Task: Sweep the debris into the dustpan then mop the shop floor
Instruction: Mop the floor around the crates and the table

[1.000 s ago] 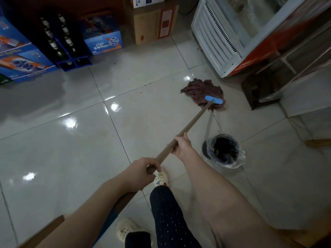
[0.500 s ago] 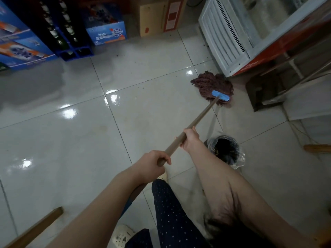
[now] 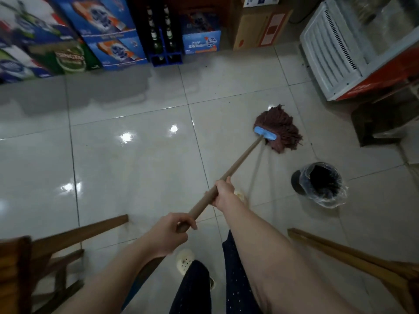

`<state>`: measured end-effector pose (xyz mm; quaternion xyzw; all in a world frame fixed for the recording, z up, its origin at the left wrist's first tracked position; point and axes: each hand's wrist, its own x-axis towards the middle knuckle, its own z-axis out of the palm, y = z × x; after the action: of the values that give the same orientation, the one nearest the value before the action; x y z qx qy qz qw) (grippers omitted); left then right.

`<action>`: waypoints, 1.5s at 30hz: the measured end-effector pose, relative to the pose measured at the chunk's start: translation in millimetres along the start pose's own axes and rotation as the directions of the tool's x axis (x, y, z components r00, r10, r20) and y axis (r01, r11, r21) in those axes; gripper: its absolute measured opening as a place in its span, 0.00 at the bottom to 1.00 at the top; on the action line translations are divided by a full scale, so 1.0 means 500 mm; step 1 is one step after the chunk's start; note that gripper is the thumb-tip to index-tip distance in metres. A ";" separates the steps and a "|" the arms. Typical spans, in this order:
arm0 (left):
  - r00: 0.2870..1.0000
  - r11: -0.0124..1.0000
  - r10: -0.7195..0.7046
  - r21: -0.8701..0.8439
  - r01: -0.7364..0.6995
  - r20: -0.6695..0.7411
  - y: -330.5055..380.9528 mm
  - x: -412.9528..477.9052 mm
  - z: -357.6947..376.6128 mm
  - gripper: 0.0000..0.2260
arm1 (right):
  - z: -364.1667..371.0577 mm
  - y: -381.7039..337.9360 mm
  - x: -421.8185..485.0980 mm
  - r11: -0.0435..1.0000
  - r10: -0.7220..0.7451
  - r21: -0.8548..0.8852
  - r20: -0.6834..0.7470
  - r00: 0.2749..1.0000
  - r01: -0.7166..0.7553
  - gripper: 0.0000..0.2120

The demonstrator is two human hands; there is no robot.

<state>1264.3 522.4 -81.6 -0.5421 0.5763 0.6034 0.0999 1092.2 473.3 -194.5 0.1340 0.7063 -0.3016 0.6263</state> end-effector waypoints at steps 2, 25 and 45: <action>0.999 0.998 -0.037 -0.057 0.037 -0.001 -0.071 -0.072 0.009 0.15 | 0.032 0.090 -0.028 0.999 0.015 -0.049 0.020 1.000 -0.014 0.34; 0.998 1.000 0.012 -0.004 -0.012 -0.068 0.018 0.040 0.022 0.05 | 0.006 -0.022 0.027 0.993 -0.014 -0.113 0.085 0.996 0.024 0.33; 0.993 0.993 0.057 -0.097 -0.068 -0.108 0.101 0.117 0.082 0.08 | -0.053 -0.126 0.076 0.963 -0.117 -0.252 -0.052 0.992 0.101 0.33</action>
<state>1181.6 509.6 -107.4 -0.5590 0.5664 0.6051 0.0232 1028.5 432.6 -213.9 0.0253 0.7651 -0.2402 0.5969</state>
